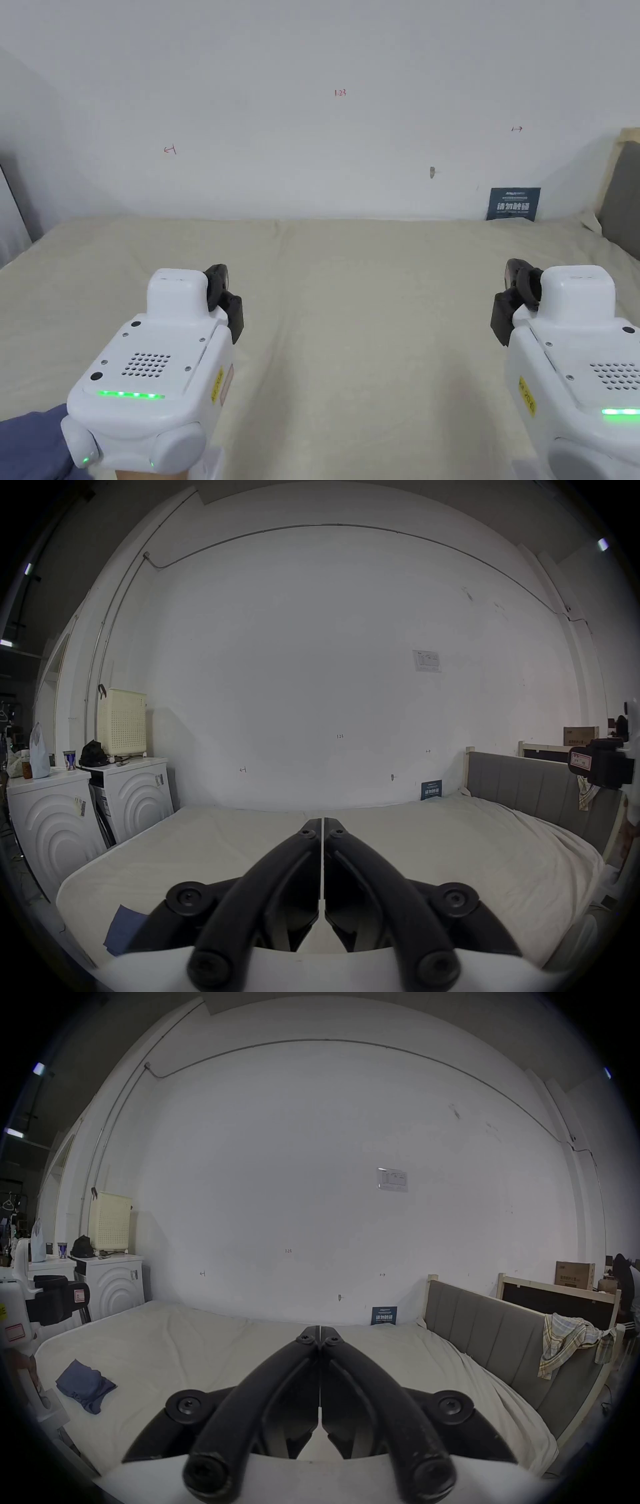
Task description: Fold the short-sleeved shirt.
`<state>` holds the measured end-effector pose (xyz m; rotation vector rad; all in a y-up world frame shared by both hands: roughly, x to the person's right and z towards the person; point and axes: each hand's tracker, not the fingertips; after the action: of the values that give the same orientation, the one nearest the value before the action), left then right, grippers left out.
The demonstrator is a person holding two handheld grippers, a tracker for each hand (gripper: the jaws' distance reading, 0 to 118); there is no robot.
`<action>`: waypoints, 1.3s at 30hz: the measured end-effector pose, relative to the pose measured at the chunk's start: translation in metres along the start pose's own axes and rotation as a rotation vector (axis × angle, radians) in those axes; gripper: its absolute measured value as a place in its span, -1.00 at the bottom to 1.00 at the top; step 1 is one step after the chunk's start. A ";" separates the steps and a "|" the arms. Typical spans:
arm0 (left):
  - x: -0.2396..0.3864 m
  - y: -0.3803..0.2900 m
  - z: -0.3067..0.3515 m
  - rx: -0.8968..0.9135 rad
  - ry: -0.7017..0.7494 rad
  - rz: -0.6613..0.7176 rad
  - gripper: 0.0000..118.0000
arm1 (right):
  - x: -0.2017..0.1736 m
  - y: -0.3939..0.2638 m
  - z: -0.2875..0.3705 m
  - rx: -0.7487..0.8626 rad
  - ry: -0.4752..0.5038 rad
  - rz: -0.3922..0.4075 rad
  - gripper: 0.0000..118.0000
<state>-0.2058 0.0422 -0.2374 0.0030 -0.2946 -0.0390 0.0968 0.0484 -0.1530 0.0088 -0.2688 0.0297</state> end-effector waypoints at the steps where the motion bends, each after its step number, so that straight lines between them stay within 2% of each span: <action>1: 0.000 0.000 0.000 0.000 0.001 0.001 -0.98 | 0.000 0.000 0.000 0.000 0.000 0.003 -1.00; 39: -0.005 -0.006 -0.001 -0.021 0.005 -0.007 -0.98 | -0.005 0.001 0.001 0.005 -0.006 0.028 -1.00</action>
<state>-0.2109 0.0364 -0.2395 -0.0164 -0.2889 -0.0485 0.0917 0.0494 -0.1537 0.0104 -0.2748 0.0582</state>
